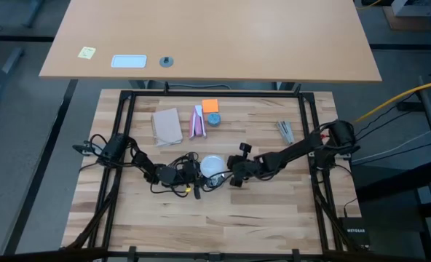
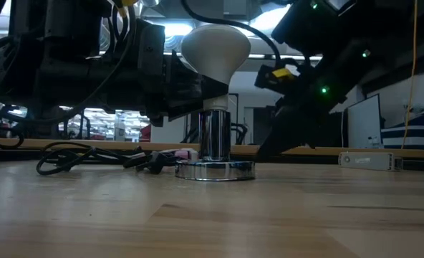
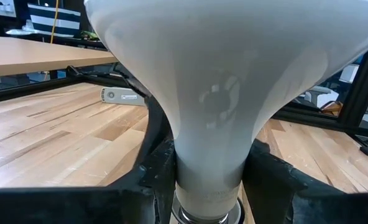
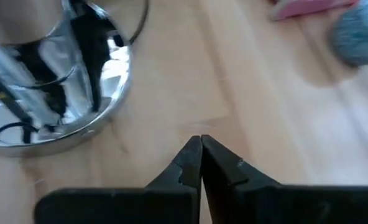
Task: Screw lightbulb
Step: Insert the lightbulb into the lamp
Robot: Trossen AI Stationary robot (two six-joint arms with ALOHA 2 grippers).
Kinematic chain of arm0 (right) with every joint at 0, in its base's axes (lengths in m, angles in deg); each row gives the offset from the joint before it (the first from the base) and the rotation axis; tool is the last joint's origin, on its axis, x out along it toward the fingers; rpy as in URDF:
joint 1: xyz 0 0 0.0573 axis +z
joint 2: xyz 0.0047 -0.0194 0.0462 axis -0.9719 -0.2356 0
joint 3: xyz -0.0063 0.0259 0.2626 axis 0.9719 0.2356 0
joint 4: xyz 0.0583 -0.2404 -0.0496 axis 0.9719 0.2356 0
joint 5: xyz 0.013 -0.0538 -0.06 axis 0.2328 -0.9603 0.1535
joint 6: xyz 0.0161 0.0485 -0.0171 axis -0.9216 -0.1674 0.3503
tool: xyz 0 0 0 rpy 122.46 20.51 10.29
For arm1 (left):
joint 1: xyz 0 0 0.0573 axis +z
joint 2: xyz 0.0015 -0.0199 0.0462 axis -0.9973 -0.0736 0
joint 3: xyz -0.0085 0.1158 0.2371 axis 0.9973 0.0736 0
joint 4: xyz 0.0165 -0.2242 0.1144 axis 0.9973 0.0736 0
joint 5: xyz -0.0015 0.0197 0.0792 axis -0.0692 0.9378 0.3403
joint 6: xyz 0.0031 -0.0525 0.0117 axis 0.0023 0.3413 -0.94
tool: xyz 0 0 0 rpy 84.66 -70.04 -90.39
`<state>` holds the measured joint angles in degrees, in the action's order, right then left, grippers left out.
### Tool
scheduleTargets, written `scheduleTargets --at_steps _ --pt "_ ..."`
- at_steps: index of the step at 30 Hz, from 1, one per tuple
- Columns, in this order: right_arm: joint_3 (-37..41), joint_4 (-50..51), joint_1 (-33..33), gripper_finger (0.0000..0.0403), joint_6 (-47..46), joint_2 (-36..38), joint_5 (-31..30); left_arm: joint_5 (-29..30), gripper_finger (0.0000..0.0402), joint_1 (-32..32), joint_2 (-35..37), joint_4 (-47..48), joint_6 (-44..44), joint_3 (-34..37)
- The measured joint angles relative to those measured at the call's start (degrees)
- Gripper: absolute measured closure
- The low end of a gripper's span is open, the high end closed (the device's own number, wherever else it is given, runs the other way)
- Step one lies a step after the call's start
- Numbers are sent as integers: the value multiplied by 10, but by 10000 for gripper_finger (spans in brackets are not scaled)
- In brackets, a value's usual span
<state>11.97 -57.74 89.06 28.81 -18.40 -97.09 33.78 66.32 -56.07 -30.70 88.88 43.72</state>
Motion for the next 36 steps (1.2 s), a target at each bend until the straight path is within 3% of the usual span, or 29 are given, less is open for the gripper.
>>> scheduleTargets --at_steps 8,15,36 --pt "0 -99 0 394 -1 -44 40 0 259 0 0 0 0 0" --pt "0 -123 5 399 -21 -61 87 0 259 0 0 2 0 0" --pt "0 -211 99 399 -125 -64 110 11 259 0 -1 6 -11 0"
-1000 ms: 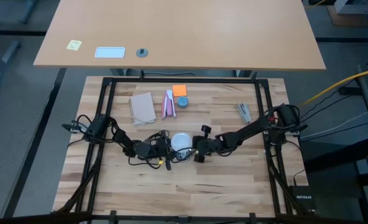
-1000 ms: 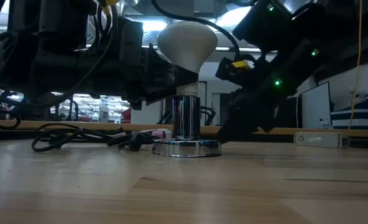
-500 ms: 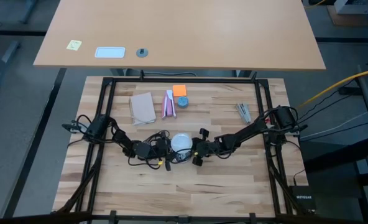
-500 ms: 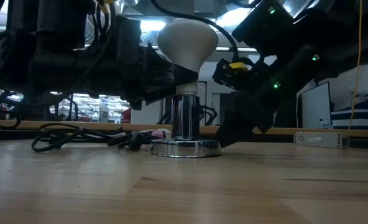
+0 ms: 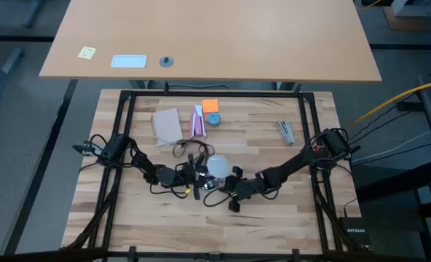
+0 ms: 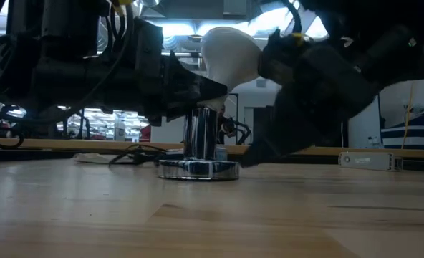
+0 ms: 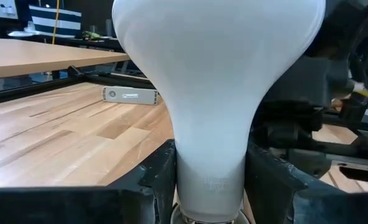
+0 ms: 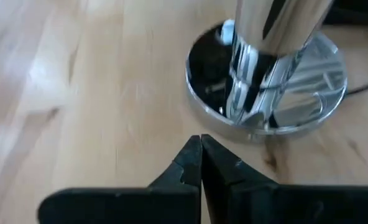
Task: Screw lightbulb
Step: Insert the lightbulb into the lamp
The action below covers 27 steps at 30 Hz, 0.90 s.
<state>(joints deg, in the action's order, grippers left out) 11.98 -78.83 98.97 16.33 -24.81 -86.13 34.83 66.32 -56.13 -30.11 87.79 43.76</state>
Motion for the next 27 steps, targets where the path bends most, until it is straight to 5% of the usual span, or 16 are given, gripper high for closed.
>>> scheduleTargets --at_steps 16,27 --pt "0 46 -11 398 18 9 -81 4 256 -14 0 -1 13 0" --pt "0 170 -35 400 71 128 -175 5 254 -16 1 19 19 0"
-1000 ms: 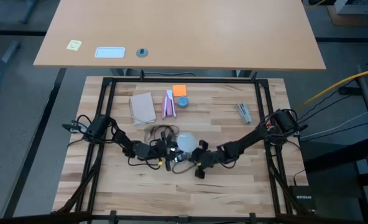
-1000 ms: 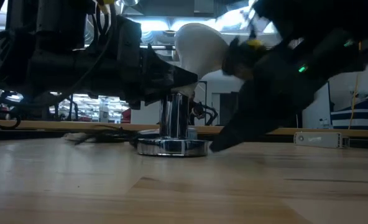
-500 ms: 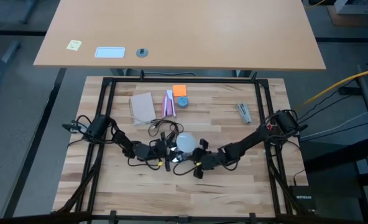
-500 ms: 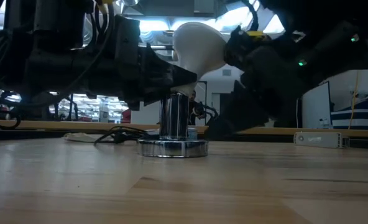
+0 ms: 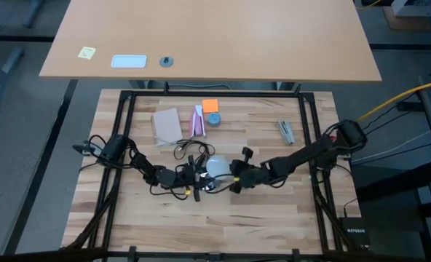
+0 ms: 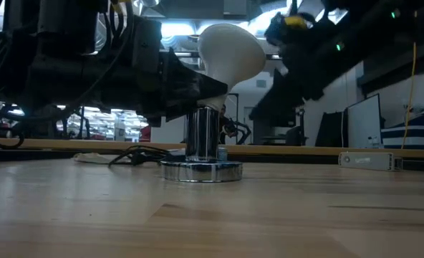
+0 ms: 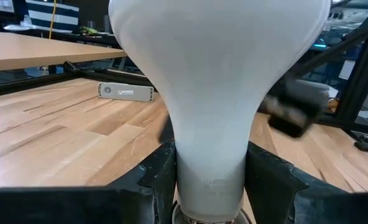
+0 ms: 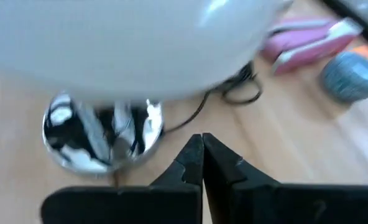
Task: Screw lightbulb
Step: Insert the lightbulb into the lamp
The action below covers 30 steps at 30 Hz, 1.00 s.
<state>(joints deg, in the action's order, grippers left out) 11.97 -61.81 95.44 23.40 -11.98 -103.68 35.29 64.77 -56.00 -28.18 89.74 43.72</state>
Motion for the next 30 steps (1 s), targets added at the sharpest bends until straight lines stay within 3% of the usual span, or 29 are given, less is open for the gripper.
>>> scheduleTargets --at_steps 23,30 --pt "-61 -3 0 399 85 26 -19 -3 245 -1 0 -3 -6 1" --pt "-62 -25 0 399 82 2 19 -3 245 -1 -1 -2 -8 1"
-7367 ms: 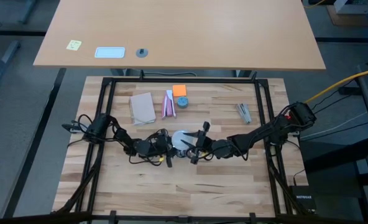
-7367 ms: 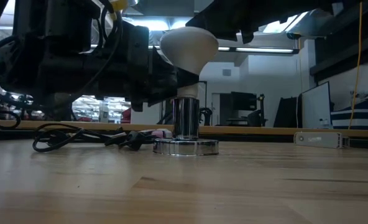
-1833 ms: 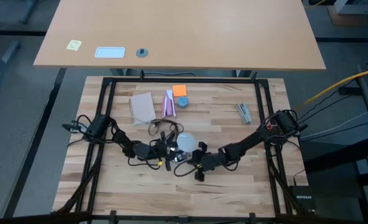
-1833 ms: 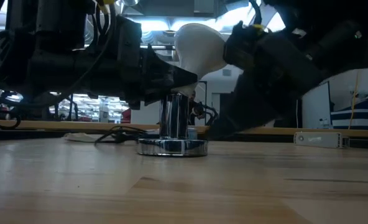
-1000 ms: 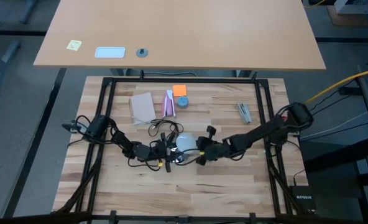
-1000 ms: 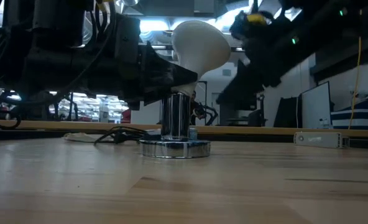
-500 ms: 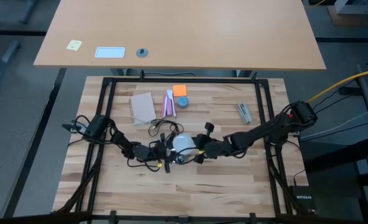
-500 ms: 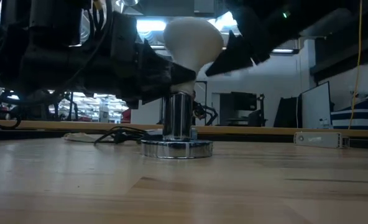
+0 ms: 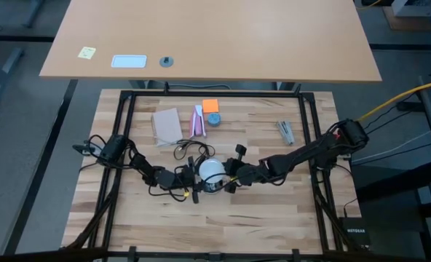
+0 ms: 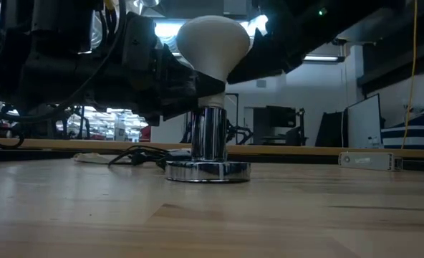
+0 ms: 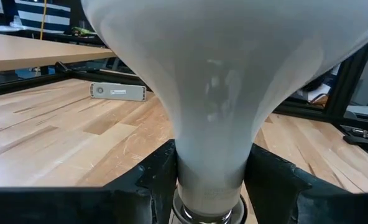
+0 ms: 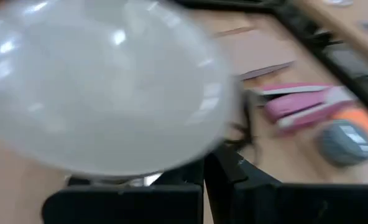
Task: Screw lightbulb
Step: Insert the lightbulb into the lamp
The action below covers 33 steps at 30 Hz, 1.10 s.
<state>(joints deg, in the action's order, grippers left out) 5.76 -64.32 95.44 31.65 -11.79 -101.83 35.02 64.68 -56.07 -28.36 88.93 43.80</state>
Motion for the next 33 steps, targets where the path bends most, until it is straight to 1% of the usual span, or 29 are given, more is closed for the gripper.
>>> scheduleTargets --at_steps 4,6,12,16,22,27,33 --pt "0 -34 0 399 -4 -25 19 0 245 0 0 2 -2 0" --pt "0 -34 0 399 -4 -33 21 2 245 -2 0 6 -3 0" --pt "0 15 -9 398 2 -33 3 7 251 -10 0 24 0 0" --pt "10 26 -27 398 0 -46 14 9 250 -19 0 25 -2 0" --pt "16 19 -51 398 3 -77 54 9 248 -28 0 26 -5 0" --pt "15 2 -56 398 2 -105 94 3 248 -28 0 28 -5 -1" --pt "15 -29 -56 398 -32 -131 163 3 248 -28 0 36 -4 -1"
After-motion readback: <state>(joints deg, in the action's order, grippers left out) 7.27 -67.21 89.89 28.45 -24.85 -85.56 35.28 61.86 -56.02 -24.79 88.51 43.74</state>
